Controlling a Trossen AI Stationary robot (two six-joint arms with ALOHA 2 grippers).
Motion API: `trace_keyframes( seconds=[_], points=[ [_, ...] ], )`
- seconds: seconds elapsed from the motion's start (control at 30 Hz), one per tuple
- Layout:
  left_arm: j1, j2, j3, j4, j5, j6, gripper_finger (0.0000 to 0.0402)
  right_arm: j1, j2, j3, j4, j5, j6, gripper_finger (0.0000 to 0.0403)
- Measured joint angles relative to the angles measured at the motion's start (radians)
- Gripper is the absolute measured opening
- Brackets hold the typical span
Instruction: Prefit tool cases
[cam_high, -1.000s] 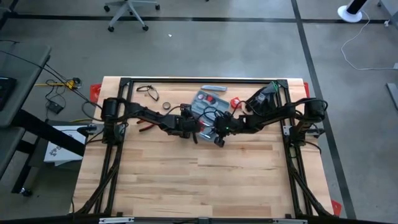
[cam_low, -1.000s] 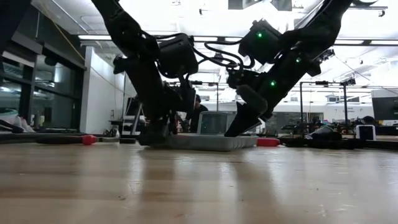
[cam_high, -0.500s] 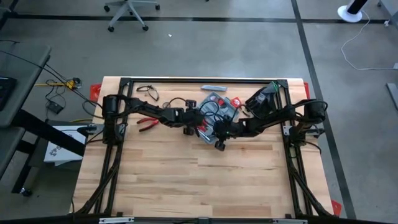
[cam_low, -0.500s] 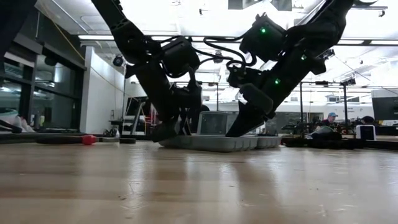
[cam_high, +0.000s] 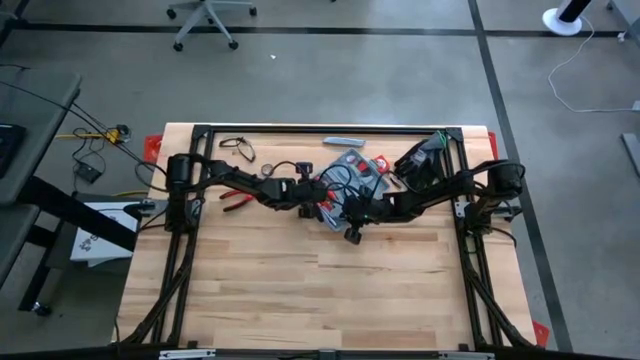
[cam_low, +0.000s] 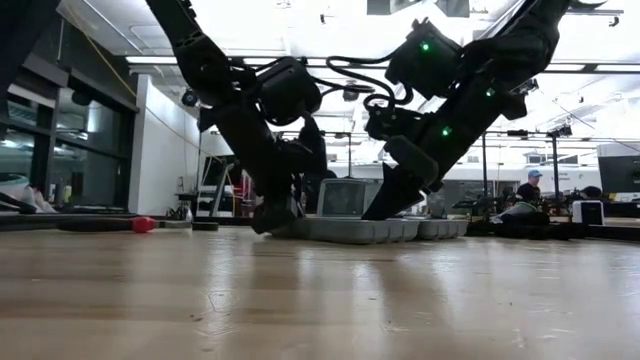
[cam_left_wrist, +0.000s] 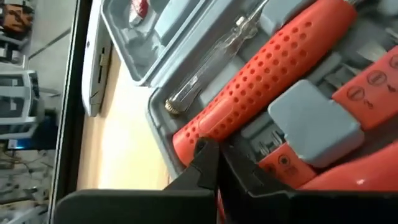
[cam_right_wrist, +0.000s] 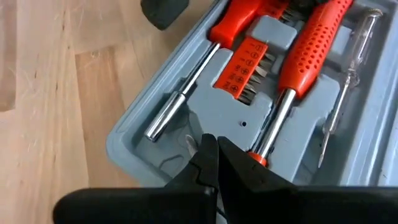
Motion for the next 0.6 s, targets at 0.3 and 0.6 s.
trace_keyframes(
  seconds=[0.3,0.6],
  points=[
    [-0.001,-0.057,0.002,-0.050,-0.122,0.054,0.0003,0.005,-0.005,-0.037,0.019,0.004,0.050,0.0000],
    [0.109,-0.065,0.004,-0.143,0.192,-0.016,0.0001,0.021,-0.008,-0.147,0.225,0.018,0.129,0.0000]
  ],
)
